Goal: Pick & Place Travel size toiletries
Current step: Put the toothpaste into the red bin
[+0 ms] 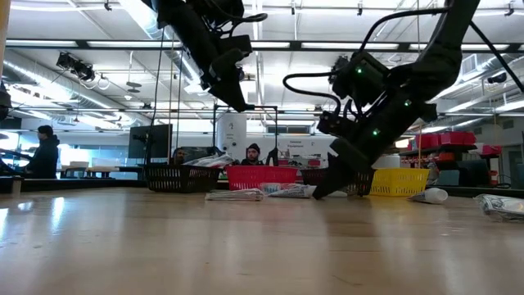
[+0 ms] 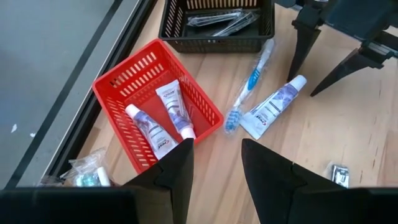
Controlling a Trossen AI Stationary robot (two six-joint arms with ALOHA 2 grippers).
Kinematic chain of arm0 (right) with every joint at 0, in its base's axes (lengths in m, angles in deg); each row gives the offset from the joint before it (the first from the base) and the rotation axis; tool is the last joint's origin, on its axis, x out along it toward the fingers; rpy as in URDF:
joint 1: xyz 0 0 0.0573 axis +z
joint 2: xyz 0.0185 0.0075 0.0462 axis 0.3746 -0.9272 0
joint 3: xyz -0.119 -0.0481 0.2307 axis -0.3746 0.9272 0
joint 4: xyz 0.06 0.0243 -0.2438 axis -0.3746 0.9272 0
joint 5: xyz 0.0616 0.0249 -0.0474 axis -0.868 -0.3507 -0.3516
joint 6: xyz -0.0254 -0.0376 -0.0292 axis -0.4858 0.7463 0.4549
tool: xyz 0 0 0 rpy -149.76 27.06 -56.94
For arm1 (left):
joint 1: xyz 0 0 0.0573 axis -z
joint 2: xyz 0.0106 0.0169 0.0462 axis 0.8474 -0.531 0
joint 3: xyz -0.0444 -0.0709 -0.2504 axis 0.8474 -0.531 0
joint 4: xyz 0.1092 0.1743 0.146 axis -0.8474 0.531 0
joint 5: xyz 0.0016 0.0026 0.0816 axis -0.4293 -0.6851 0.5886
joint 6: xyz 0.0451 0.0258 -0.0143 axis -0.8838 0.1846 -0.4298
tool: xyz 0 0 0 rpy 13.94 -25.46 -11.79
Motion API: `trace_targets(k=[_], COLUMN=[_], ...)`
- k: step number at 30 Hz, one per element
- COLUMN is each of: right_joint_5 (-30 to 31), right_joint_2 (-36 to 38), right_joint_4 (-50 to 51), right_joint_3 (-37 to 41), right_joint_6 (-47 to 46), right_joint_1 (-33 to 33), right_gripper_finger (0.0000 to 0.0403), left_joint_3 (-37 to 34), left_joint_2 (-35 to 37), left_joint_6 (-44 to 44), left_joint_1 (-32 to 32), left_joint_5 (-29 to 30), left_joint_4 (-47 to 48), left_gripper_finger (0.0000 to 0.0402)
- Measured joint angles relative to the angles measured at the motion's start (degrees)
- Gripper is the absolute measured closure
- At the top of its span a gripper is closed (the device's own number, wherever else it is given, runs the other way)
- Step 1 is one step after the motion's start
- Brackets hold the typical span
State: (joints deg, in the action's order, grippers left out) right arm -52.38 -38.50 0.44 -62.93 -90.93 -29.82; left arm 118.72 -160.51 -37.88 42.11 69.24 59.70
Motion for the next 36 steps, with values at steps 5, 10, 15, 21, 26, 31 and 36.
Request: trace_targets(k=[5,10,15,21,26,31,36], right_joint_5=[-0.1,-0.1,-0.1,-0.2,-0.7,-2.7,-2.8], right_joint_2=[0.0,0.0,0.0,0.0,0.0,0.0,0.5], right_joint_4=[-0.9,-1.6,-2.2,-1.4,-1.6,-1.8,-2.1], right_joint_3=[0.0,0.0,0.0,0.0,0.0,0.0,0.0], right_joint_6=[1.0,1.8,2.0,2.0,3.0,3.0,3.2], right_joint_1=[-0.4,-0.5,-0.8,-1.5,-1.5,-1.2,-0.2], right_gripper_finger=[0.0231,0.0228,0.0261,0.0298,0.0323,0.0334,0.0336], left_joint_3=[0.0,0.0,0.0,0.0,0.0,0.0,0.0], left_joint_2=[0.0,0.0,0.0,0.0,0.0,0.0,0.0], left_joint_6=[-0.1,-0.1,-0.1,-0.1,-0.1,0.6,1.4], left_joint_1=[0.0,0.0,0.0,0.0,0.0,0.0,0.4], left_joint_5=[0.0,0.0,0.0,0.0,0.0,-2.5,-7.4], left_joint_4=[0.0,0.0,0.0,0.0,0.0,0.1,0.1], left_gripper_finger=[0.026,0.026,0.026,0.026,0.026,0.0259,0.0258])
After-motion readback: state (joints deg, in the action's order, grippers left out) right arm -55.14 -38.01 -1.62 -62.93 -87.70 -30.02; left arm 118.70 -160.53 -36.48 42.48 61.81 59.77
